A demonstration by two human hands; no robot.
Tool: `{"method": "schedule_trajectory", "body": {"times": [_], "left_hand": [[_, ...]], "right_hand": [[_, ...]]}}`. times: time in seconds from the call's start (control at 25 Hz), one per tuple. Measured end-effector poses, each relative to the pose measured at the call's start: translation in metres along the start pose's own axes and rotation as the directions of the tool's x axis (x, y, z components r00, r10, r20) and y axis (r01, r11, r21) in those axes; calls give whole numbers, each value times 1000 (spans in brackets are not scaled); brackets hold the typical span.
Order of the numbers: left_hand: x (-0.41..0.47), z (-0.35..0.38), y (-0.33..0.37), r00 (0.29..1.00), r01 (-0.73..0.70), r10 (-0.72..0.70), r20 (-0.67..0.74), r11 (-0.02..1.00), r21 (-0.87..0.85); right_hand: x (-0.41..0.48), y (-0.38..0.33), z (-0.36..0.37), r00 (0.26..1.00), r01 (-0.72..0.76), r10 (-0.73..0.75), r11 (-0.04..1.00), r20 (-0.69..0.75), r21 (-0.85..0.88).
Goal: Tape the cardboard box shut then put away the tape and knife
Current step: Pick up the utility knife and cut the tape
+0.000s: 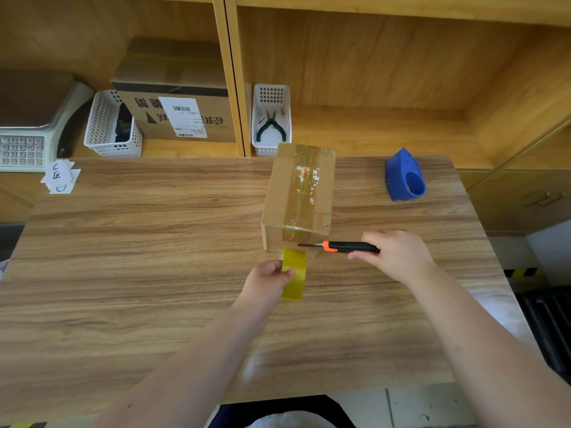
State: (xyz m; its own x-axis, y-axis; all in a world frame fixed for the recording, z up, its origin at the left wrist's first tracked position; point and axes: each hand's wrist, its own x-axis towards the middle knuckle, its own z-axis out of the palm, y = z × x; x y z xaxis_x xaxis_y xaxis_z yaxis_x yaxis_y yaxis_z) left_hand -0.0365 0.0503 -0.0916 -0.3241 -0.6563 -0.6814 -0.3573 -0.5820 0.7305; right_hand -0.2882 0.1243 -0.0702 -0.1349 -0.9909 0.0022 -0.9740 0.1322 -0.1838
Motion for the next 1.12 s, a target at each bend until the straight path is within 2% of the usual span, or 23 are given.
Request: {"method": "schedule_trajectory", "body": {"times": [0.2,0.36,0.44,0.52,0.64,0.68,0.76,0.88,0.92,1.0,1.12], "left_hand": [[0,-7,-12,996,-76,80,-27,991,112],[8,-18,-26,985,-121,160,-66,908,400],[10,-21,-34,967,-198,255,-12,778,596],[14,-25,-45,946,-268,317,67,650,712],[20,-29,-60,910,-324,368,188,351,879],[23,-30,-65,894,-338,385,229,244,909],[27,-32,-69,870,-369,385,309,93,925],[29,-32,-80,840,-372,364,401,-151,916],[30,-32,-85,823,-377,382,421,-188,907],[31,-31,-91,789,-426,394,471,-200,882],[32,-36,-86,755,-473,469,458,-95,876]], "right_hand": [[-14,-20,12,950,-249,220,962,223,111],[-36,-34,47,875,-455,356,838,329,302],[-46,-41,67,841,-535,404,721,360,440],[-52,-45,84,821,-570,447,651,354,501],[-58,-51,103,772,-632,522,577,362,518],[-59,-52,109,752,-654,548,553,367,516],[-63,-55,120,719,-689,575,516,390,510],[-69,-63,130,687,-726,588,554,426,407],[-71,-66,133,679,-733,593,580,434,355],[-73,-70,137,699,-709,597,650,393,274],[-69,-64,137,741,-663,559,699,373,268]]}}
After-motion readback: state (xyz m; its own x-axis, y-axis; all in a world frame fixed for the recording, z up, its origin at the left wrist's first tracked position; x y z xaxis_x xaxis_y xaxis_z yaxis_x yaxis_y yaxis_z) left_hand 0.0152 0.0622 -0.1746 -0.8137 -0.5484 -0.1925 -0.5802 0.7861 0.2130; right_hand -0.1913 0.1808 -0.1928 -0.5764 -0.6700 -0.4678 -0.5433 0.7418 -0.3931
